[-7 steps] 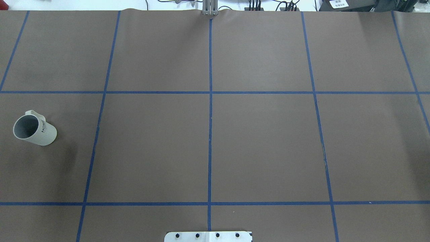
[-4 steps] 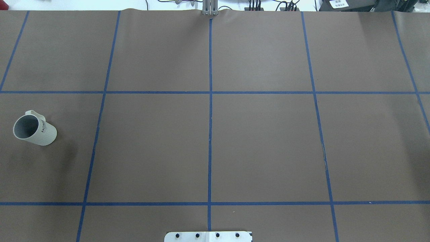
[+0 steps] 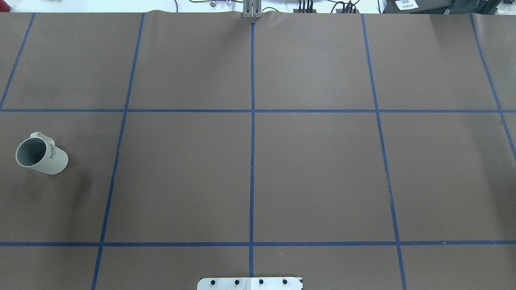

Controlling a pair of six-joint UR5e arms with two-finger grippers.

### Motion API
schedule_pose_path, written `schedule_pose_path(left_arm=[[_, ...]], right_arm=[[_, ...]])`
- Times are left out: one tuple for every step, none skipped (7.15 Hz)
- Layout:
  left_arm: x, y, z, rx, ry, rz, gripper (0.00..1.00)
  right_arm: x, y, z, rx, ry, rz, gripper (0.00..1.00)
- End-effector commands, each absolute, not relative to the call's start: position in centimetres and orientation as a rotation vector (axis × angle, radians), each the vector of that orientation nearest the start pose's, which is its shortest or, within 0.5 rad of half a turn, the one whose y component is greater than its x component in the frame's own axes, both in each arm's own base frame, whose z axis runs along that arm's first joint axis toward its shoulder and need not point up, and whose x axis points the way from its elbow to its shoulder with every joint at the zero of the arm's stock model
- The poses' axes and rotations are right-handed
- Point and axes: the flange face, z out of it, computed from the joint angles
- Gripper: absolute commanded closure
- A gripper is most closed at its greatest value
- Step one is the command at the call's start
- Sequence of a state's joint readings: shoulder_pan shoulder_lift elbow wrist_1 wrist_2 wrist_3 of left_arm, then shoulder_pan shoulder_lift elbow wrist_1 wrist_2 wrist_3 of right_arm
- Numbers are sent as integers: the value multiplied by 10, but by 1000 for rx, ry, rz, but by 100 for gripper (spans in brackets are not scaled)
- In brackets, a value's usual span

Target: Left arm hands cup to right arm to dump lemon

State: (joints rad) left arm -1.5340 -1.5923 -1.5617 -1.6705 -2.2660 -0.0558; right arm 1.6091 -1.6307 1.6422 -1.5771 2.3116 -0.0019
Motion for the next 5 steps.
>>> schedule_pose_path(left_arm=[[-51,-511,648,73,698,19,0],[-51,-511,649,73,698,19,0],[-51,-512,650,72,698,19,0],[-51,-514,649,72,698,19,0],[-51,-517,649,72,698,19,0]], right_arm=[[84,-464,655,18,-741,39,0],[84,-464,655,18,-741,39,0],[84,-465,655,19,-739,37,0],[84,-465,654,20,-739,38,0],[84,-465,654,20,-739,38,0]])
